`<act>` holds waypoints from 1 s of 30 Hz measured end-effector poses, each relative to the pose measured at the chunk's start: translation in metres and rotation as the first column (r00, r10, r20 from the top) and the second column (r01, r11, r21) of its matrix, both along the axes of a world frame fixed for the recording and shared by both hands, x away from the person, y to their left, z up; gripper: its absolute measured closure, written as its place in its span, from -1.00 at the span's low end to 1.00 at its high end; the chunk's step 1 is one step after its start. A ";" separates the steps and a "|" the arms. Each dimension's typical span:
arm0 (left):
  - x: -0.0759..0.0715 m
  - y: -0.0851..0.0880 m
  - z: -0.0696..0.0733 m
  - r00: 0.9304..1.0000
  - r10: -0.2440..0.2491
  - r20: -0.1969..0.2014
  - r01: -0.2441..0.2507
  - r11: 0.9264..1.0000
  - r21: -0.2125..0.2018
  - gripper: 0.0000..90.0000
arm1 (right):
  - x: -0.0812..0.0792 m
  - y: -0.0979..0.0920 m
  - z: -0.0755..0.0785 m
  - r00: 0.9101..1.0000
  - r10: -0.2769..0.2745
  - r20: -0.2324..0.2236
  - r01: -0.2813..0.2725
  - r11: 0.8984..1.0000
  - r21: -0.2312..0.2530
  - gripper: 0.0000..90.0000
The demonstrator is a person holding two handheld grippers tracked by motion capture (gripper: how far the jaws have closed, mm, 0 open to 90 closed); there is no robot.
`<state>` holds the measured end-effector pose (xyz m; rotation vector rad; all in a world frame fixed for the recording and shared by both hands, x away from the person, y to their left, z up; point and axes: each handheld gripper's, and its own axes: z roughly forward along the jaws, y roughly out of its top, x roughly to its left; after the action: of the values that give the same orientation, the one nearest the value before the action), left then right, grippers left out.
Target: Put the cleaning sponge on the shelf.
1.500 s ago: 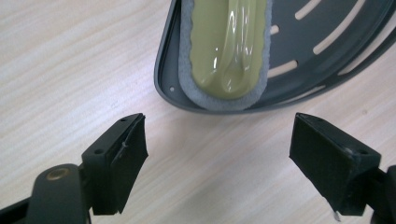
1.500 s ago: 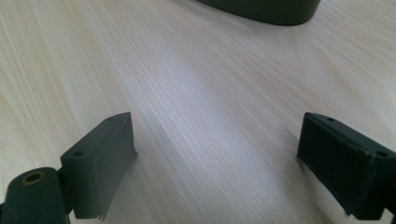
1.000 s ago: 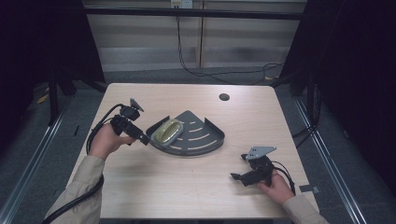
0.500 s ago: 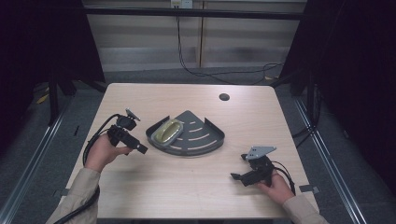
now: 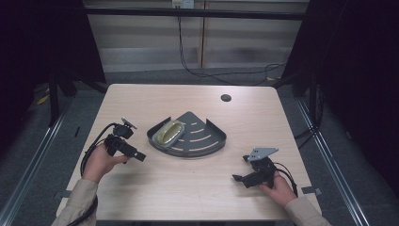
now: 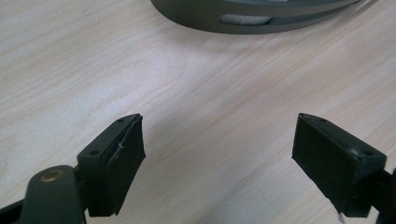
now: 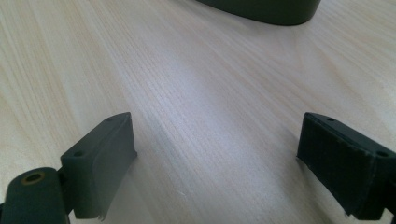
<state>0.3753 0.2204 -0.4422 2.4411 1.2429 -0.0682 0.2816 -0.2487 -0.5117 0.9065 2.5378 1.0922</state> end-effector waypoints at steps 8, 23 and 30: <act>-0.005 0.008 -0.013 1.000 0.022 0.003 -0.022 1.000 -0.005 -0.63 | 0.000 0.000 0.000 1.000 0.000 0.000 0.000 1.000 0.000 -0.77; -0.015 0.021 -0.034 0.998 0.046 0.030 -0.046 0.999 -0.012 -0.65 | 0.000 0.000 0.000 1.000 0.000 0.000 0.000 1.000 0.000 -0.77; -0.019 0.026 -0.037 0.995 0.037 0.093 -0.034 0.999 -0.032 -0.66 | 0.000 0.000 0.000 1.000 0.000 0.000 0.000 1.000 0.000 -0.77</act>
<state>0.3562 0.2461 -0.4793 2.3670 1.2353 0.0371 0.2816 -0.2486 -0.5117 0.9061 2.5376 1.0924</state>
